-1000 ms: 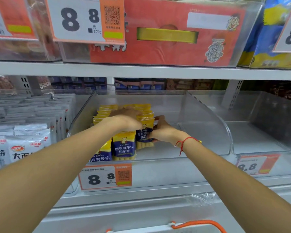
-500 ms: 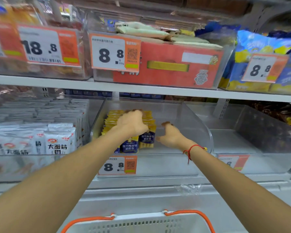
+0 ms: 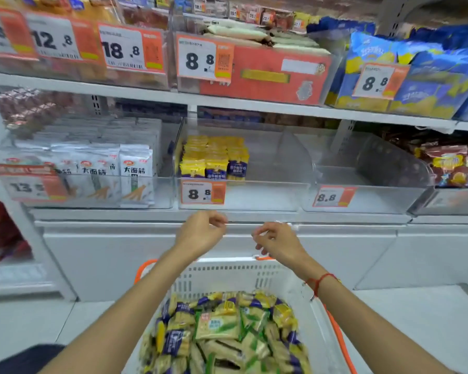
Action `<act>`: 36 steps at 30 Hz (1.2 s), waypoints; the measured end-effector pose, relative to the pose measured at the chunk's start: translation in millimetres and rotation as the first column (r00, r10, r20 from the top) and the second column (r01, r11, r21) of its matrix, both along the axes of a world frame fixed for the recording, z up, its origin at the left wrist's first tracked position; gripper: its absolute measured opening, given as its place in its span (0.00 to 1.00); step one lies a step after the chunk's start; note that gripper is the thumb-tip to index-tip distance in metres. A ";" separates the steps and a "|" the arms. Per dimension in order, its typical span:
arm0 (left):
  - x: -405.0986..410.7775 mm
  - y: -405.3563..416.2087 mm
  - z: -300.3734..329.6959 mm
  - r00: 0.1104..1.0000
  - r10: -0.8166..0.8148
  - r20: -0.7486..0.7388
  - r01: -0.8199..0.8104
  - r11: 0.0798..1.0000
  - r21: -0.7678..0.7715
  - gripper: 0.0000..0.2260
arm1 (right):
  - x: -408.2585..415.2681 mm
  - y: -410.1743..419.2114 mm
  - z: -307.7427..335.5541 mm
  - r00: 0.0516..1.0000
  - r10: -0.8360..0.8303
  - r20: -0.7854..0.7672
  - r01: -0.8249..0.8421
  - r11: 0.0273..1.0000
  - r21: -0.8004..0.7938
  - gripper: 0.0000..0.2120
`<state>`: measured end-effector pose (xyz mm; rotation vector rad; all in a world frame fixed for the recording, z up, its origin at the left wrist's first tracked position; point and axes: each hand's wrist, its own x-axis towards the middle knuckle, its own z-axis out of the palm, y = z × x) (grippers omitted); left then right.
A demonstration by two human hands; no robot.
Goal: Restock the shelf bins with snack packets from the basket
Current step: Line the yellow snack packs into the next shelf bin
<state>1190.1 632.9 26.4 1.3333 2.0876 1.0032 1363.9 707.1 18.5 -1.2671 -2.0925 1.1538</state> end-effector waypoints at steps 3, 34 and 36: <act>10.8 -10.8 -20.8 0.997 -0.070 0.031 0.074 0.986 -0.151 0.07 | 11.0 -20.2 -41.7 0.996 0.025 0.081 -0.018 0.995 -0.095 0.07; -4.0 -137.3 -262.1 0.804 -0.593 -0.046 0.216 0.363 -0.907 0.16 | -50.1 -136.3 -249.5 0.257 0.614 0.746 -0.724 0.633 -0.272 0.16; -6.9 -138.7 -265.8 0.825 -0.559 -0.076 0.208 0.427 -0.880 0.17 | -48.8 -133.3 -249.7 0.286 0.631 0.721 -0.697 0.653 -0.295 0.14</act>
